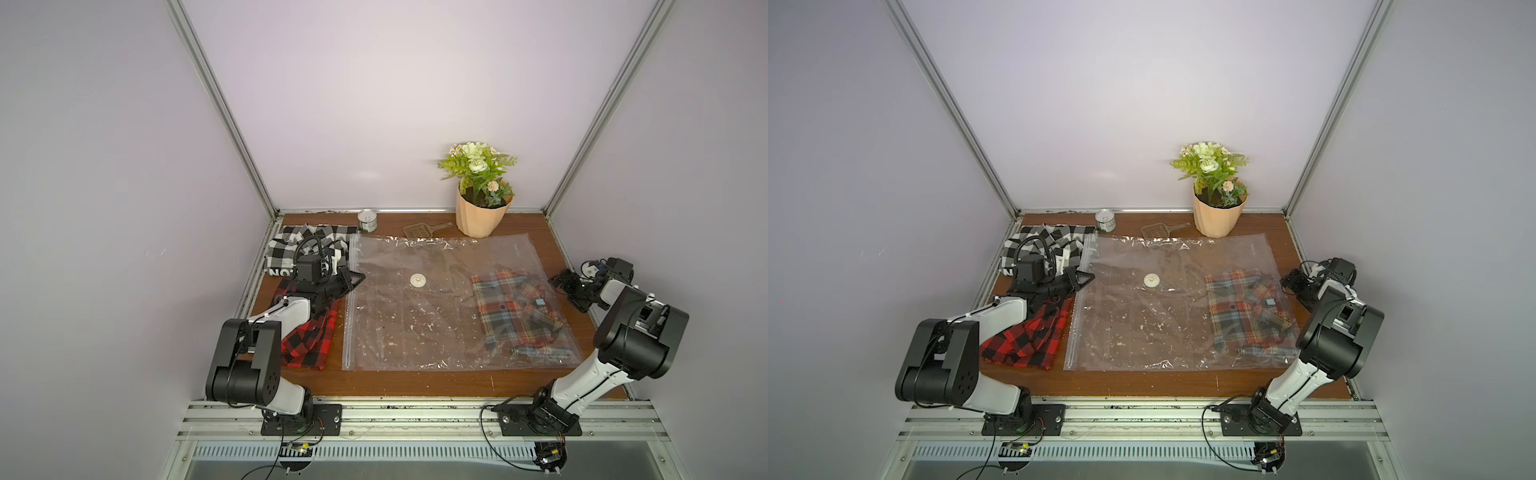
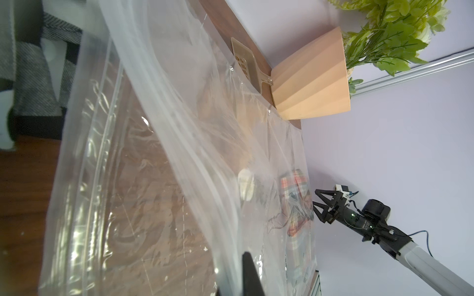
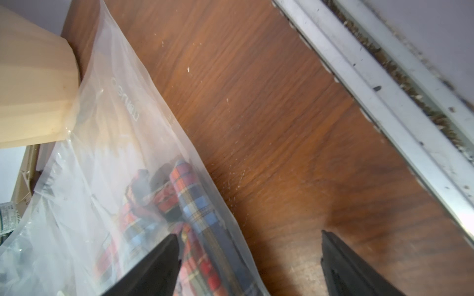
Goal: Take the shirt out of the vacuum bag
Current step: Adjust the vacuum bag at the center of the board.
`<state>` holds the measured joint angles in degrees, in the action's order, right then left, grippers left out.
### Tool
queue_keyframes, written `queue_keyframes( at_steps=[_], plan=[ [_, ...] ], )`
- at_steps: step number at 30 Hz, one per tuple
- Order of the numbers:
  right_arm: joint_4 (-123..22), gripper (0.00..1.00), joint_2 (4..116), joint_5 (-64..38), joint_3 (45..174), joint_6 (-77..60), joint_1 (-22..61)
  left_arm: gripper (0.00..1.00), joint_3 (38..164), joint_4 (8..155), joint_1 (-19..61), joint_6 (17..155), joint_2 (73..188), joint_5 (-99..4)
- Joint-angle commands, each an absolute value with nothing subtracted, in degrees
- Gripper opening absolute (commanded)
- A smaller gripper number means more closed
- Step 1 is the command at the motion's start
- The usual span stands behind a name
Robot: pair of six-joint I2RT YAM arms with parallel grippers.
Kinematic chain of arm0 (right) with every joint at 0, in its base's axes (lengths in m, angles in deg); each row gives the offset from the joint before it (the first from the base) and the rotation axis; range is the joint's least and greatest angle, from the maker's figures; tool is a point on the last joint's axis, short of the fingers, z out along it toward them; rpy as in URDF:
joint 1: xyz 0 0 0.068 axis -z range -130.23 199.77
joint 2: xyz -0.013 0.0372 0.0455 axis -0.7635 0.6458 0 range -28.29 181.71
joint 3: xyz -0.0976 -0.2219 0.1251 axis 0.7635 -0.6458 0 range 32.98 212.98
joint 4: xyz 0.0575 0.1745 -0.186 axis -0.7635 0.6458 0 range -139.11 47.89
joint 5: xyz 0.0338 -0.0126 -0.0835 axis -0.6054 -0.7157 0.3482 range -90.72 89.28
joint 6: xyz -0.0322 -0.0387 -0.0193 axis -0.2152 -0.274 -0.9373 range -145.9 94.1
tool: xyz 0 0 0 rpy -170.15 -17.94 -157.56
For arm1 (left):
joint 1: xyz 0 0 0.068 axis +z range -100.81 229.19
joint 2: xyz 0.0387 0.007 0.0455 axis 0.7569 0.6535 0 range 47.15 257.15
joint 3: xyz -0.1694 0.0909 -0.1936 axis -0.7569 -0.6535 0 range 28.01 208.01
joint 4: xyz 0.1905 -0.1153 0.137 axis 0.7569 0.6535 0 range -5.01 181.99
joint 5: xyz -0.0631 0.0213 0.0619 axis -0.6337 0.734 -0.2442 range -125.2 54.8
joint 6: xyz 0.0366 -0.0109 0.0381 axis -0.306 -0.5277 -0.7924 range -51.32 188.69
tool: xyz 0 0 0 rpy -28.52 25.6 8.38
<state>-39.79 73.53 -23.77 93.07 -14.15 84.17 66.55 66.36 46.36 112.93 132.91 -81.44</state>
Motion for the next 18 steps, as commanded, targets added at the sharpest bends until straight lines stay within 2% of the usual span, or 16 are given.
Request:
queue_keyframes(
  at_steps=[1,8,13,18],
  plan=[
    [-38.7,0.87,75.0,-26.8,95.7,-16.4,84.8,0.05,68.4,65.6,47.2,112.3,134.1,-83.4],
    [-37.7,0.84,78.3,-25.3,97.8,-17.8,85.5,0.05,69.3,65.2,47.2,112.4,136.6,-84.2],
    [-40.5,0.84,81.1,-31.5,96.6,-16.9,86.1,0.05,69.4,64.2,47.2,112.7,138.3,-84.5],
    [-43.1,0.81,82.4,-33.0,94.0,-16.0,85.3,0.05,69.4,63.3,47.2,113.1,139.2,-84.9]
  ],
)
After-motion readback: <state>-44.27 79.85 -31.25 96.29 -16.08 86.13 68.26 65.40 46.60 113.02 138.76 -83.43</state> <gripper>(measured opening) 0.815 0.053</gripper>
